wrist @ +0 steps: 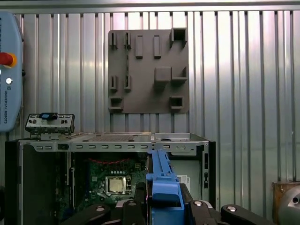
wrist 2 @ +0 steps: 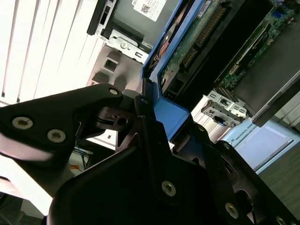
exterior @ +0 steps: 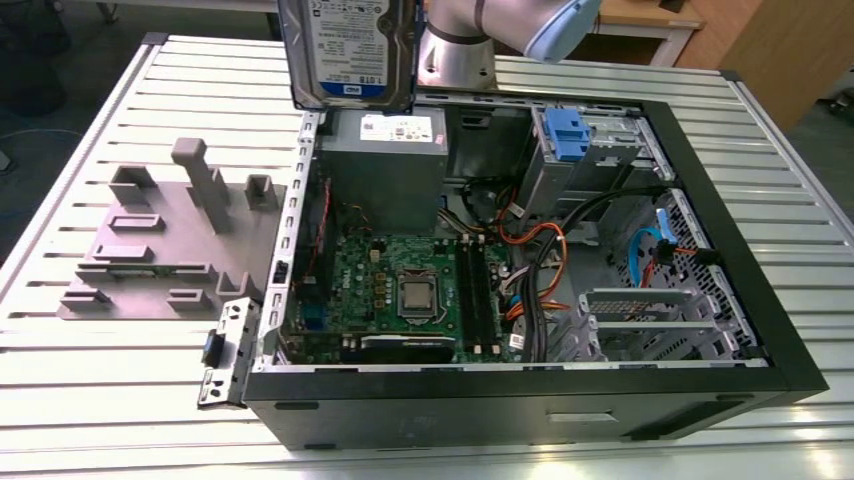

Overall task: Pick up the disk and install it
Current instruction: 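Pick up the disk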

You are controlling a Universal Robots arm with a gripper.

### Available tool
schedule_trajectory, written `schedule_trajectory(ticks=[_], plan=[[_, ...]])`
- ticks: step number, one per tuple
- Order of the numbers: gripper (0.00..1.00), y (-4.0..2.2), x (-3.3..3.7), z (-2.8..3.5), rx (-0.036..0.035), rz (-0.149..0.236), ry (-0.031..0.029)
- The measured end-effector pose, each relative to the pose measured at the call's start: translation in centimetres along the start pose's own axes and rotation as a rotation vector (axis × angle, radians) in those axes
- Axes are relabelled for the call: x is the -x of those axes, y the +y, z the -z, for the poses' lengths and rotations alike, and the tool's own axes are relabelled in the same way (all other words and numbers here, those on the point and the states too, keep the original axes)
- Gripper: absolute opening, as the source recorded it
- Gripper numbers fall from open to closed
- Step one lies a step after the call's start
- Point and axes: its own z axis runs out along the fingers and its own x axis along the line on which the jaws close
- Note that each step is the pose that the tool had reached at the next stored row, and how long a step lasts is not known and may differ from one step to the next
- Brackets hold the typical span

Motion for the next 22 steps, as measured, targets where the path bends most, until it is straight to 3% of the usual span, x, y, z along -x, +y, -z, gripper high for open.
schedule_trajectory(ticks=[12, 19, 22], plan=[[0.36, -0.14, -0.06, 0.0, -0.0001, 0.0, 0.0], [0.36, -1.24, -0.05, 0.02, 0.0, 0.0, 0.0001], [0.36, -1.41, -0.24, -0.01, 0.0, 0.0, 0.0]])
